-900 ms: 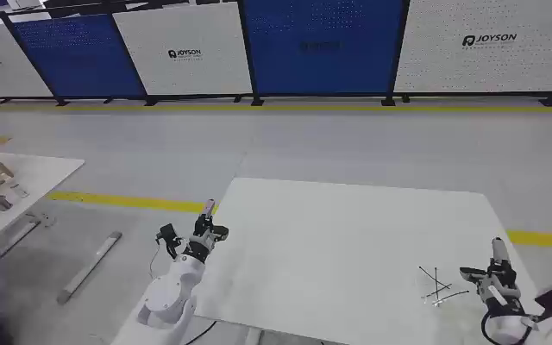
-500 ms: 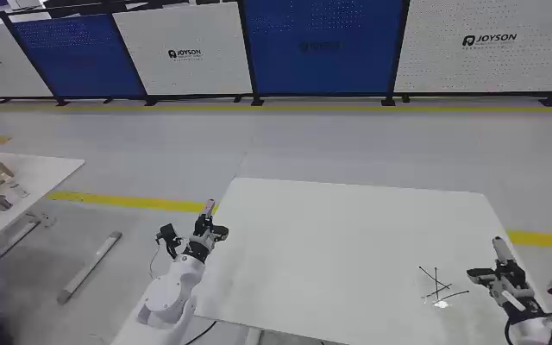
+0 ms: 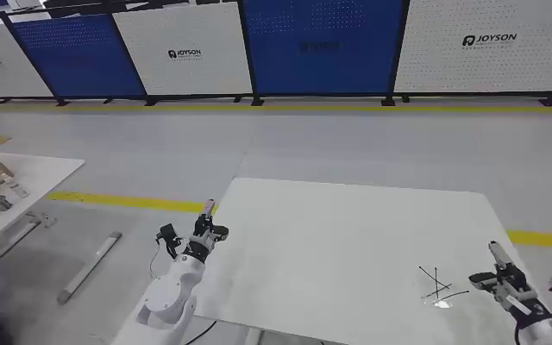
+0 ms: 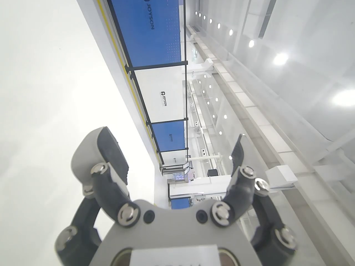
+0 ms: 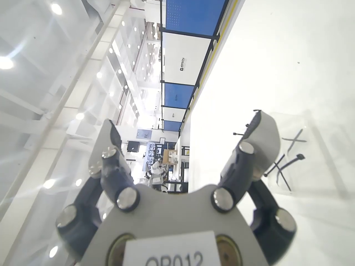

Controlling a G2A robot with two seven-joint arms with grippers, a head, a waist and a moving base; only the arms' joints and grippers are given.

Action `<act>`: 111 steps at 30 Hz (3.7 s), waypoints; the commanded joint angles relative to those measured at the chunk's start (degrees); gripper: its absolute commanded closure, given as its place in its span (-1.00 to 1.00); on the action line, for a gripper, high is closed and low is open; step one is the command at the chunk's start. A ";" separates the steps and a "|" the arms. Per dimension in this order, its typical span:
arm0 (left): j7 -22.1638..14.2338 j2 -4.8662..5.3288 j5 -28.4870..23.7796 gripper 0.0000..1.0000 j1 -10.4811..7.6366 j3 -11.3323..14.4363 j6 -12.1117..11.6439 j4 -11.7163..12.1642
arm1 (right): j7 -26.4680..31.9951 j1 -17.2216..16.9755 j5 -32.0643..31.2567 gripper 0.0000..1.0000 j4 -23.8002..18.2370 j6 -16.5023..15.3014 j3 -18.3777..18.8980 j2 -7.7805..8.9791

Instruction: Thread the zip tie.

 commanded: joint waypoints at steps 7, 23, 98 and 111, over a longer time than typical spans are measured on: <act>0.00 0.00 0.00 -1.00 0.00 0.00 0.00 0.00 | 21.36 4.17 0.37 -1.00 8.14 0.46 5.82 2.09; 0.00 0.00 0.00 -1.00 0.00 0.00 0.00 0.00 | 27.49 10.25 -4.23 -1.00 18.20 -0.54 2.86 3.13; 0.00 0.00 0.00 -1.00 0.00 0.00 0.00 0.00 | 28.03 10.34 -11.44 0.70 22.37 -5.35 -2.86 5.92; 0.00 0.00 0.00 -1.00 0.00 0.00 0.00 0.00 | 28.19 9.51 -8.48 1.00 21.84 -6.52 -2.10 6.33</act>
